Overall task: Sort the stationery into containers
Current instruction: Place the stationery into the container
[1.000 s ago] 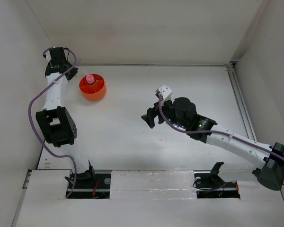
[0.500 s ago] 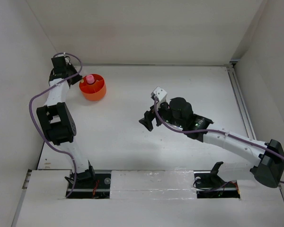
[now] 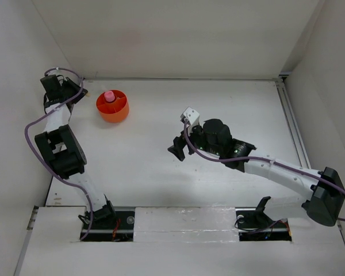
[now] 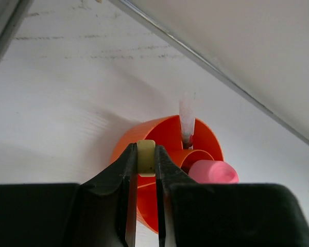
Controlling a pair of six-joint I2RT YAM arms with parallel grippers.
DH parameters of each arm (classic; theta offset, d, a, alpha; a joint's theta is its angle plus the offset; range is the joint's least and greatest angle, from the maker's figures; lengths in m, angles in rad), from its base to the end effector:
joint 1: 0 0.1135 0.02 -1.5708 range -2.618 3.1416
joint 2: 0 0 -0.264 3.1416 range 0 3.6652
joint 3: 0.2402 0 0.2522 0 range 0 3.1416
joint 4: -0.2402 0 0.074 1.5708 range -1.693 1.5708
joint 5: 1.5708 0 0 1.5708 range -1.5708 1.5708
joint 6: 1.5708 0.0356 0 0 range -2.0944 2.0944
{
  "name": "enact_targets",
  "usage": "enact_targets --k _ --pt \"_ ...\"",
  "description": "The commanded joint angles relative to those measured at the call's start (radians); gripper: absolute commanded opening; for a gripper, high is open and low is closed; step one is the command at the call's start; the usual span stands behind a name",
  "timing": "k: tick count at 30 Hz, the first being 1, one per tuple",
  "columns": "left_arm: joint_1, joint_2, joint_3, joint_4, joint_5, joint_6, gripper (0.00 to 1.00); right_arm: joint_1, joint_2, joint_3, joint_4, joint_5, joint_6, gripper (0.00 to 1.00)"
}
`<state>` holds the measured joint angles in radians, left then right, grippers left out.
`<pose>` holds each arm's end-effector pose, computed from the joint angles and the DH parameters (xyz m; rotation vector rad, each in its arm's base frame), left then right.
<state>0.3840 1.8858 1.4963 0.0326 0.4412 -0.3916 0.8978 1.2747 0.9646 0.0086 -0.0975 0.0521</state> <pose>0.4236 0.1547 0.2899 -0.4428 1.8634 -0.4294 0.1837 0.2360 0.3159 -0.8587 1.7386 0.7365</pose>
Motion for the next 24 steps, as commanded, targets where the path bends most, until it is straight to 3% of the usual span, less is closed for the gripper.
enact_targets --k 1,15,24 --pt "0.015 -0.017 -0.015 0.093 0.096 -0.043 0.00 0.006 0.009 0.003 0.048 -0.019 -0.018 0.97" --pt "0.015 0.081 0.087 0.081 0.241 -0.033 0.00 0.006 0.020 0.003 0.048 -0.019 -0.027 0.97" --pt "-0.005 0.101 0.068 0.081 0.222 -0.033 0.00 0.006 -0.012 -0.016 0.048 -0.019 -0.028 0.97"
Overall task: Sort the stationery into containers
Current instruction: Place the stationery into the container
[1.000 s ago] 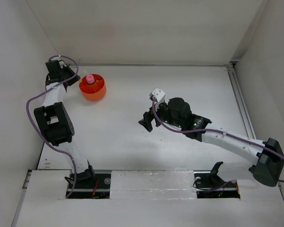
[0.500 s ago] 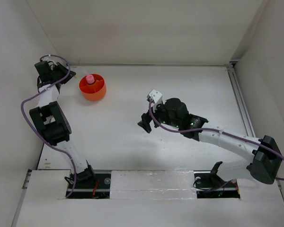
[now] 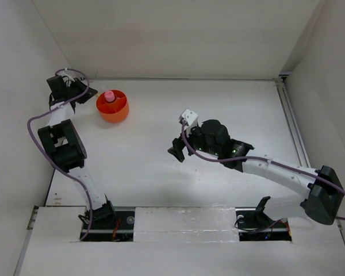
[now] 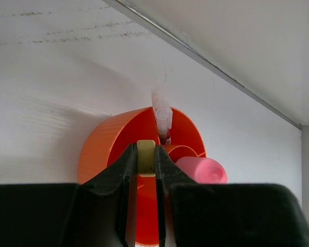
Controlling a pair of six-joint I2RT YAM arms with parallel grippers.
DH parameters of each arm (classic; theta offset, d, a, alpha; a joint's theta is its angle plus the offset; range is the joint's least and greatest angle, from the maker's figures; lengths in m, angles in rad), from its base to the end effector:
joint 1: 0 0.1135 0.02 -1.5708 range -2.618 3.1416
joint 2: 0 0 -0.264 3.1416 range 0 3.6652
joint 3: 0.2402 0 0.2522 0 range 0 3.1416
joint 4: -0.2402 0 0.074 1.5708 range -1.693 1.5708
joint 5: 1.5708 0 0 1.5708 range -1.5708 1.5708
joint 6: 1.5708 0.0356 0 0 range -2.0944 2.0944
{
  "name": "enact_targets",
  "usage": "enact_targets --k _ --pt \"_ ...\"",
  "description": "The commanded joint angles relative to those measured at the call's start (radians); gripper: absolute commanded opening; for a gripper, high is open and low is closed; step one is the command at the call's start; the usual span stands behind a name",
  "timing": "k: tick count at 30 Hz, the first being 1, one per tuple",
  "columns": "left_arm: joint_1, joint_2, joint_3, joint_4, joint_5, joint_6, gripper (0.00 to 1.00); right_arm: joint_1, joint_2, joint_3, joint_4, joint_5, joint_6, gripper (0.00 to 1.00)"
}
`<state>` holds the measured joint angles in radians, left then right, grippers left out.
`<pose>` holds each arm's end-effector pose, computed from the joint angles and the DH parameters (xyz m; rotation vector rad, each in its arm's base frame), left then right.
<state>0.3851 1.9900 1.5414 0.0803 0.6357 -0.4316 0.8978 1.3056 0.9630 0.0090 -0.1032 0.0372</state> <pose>0.4435 0.1570 0.2655 -0.3550 1.8829 -0.6446 0.1873 0.2408 0.3067 -0.8873 1.7596 0.7225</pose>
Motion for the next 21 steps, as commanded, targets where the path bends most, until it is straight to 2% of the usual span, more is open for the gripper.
enact_targets --k 1,15,21 --pt "-0.006 -0.003 0.023 0.033 0.027 0.007 0.00 0.006 -0.043 -0.015 0.057 -0.013 -0.013 0.97" --pt "-0.015 0.039 0.033 -0.017 -0.028 0.027 0.00 0.006 -0.052 -0.015 0.057 -0.023 -0.013 0.97" --pt "-0.015 0.049 0.042 -0.017 -0.028 0.027 0.19 0.006 -0.052 -0.024 0.057 -0.035 -0.013 0.97"
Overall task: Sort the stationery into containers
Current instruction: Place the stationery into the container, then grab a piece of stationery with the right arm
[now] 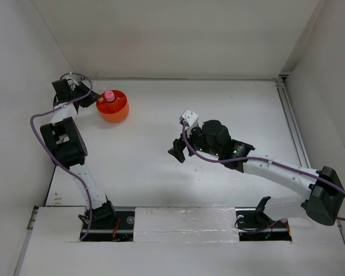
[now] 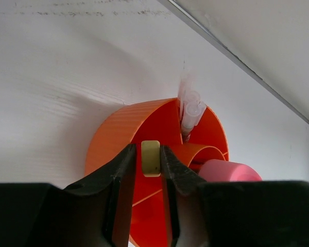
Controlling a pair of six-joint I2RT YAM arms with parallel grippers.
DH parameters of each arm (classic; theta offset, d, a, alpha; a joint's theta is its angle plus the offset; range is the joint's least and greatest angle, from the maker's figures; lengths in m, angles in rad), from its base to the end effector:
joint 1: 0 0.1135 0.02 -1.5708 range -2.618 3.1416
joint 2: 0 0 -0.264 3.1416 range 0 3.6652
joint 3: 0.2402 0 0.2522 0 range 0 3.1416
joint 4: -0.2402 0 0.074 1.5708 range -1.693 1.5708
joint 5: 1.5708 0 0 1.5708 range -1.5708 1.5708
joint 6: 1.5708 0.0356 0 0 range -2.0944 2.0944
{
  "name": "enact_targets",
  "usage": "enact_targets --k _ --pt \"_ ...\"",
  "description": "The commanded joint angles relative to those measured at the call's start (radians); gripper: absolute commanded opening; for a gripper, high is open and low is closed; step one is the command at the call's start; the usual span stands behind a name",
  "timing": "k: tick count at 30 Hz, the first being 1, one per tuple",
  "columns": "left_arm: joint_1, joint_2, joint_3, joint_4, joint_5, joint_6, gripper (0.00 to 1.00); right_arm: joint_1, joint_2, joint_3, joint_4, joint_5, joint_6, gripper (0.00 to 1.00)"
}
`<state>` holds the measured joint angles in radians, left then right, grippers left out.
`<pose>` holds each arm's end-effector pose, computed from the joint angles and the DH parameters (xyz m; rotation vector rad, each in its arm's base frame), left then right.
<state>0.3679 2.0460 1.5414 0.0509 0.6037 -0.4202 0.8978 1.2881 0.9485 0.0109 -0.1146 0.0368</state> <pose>0.4524 0.1527 0.2371 -0.4001 1.9550 -0.6417 0.1843 0.2378 0.3067 -0.8936 1.7526 0.7342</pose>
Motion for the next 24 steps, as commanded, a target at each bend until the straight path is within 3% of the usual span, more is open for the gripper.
enact_targets --k 1,7,14,24 --pt "0.002 -0.016 0.042 0.012 0.014 0.015 0.21 0.006 -0.035 -0.010 0.064 -0.023 -0.012 0.97" --pt "0.002 -0.017 0.033 0.012 0.015 0.006 0.41 0.006 -0.035 -0.010 0.064 -0.033 -0.021 0.97" --pt "0.002 -0.066 0.033 0.012 0.015 0.006 0.44 0.006 -0.035 -0.010 0.064 -0.033 -0.021 0.97" --pt "0.002 -0.184 0.033 0.021 0.016 -0.041 0.58 0.006 -0.003 -0.010 0.064 -0.023 -0.021 0.97"
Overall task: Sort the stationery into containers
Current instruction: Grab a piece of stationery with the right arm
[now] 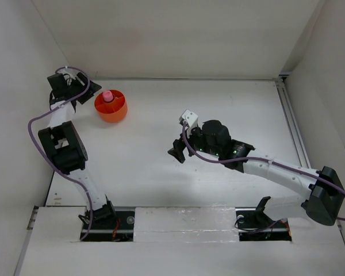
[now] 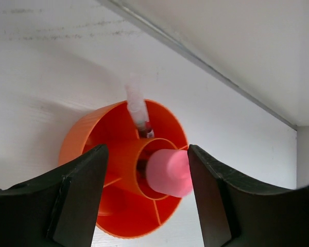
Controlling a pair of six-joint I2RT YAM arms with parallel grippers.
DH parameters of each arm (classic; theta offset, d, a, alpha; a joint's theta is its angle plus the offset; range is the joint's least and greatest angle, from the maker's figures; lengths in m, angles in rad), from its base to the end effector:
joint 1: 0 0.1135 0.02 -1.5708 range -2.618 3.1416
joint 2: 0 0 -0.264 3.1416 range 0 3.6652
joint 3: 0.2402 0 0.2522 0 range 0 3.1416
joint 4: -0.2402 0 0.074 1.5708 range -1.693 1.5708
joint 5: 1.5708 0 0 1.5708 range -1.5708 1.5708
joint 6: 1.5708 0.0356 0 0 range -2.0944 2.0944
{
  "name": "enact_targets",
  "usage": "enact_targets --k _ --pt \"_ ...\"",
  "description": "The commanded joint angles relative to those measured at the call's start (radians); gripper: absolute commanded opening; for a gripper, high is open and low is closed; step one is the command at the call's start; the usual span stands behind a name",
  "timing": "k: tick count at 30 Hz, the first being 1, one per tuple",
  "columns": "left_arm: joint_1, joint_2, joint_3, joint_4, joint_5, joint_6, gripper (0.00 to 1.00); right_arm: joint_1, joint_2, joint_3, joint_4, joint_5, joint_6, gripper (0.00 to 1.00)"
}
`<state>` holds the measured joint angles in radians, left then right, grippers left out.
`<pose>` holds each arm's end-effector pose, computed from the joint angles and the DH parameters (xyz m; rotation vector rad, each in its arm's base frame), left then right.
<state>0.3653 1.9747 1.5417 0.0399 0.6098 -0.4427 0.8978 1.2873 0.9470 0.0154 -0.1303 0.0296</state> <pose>0.4431 0.1476 0.2684 -0.3801 1.9060 -0.6473 0.1838 0.2380 0.3069 -0.9088 1.7418 0.7451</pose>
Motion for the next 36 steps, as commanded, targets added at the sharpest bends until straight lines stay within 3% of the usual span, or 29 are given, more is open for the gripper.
enact_targets --k 1,5,7,8,12,15,19,23,29,36 --pt "0.004 -0.122 0.032 0.032 0.010 -0.019 0.59 0.006 -0.002 -0.008 0.060 -0.008 -0.014 0.97" --pt "0.026 -0.178 0.032 0.041 0.006 -0.062 0.69 0.006 0.009 -0.008 0.060 0.067 -0.005 0.99" --pt "0.026 -0.230 0.032 -0.018 -0.056 -0.062 0.82 -0.016 0.030 0.001 0.060 0.103 0.007 0.99" --pt "0.026 -0.252 0.022 -0.029 -0.106 -0.074 1.00 -0.034 0.030 0.001 0.060 0.103 0.022 0.99" --pt "0.026 -0.352 0.003 -0.112 -0.163 -0.117 1.00 -0.131 0.070 0.047 -0.023 0.109 0.079 0.99" --pt "-0.017 -0.413 0.044 -0.247 -0.298 -0.104 1.00 -0.201 0.119 0.127 -0.132 0.224 0.154 0.99" --pt "-0.184 -0.476 0.124 -0.359 -0.445 -0.051 1.00 -0.246 0.170 0.216 -0.328 0.398 0.234 0.99" --pt "-0.325 -0.545 0.136 -0.390 -0.452 -0.051 1.00 -0.272 0.227 0.259 -0.408 0.486 0.306 0.99" --pt "-0.325 -0.795 -0.168 -0.273 -0.250 -0.090 1.00 -0.272 0.254 0.213 -0.390 0.598 0.438 0.96" --pt "-0.325 -0.988 -0.416 -0.313 -0.229 -0.005 1.00 -0.299 0.328 0.211 -0.334 0.598 0.469 0.93"
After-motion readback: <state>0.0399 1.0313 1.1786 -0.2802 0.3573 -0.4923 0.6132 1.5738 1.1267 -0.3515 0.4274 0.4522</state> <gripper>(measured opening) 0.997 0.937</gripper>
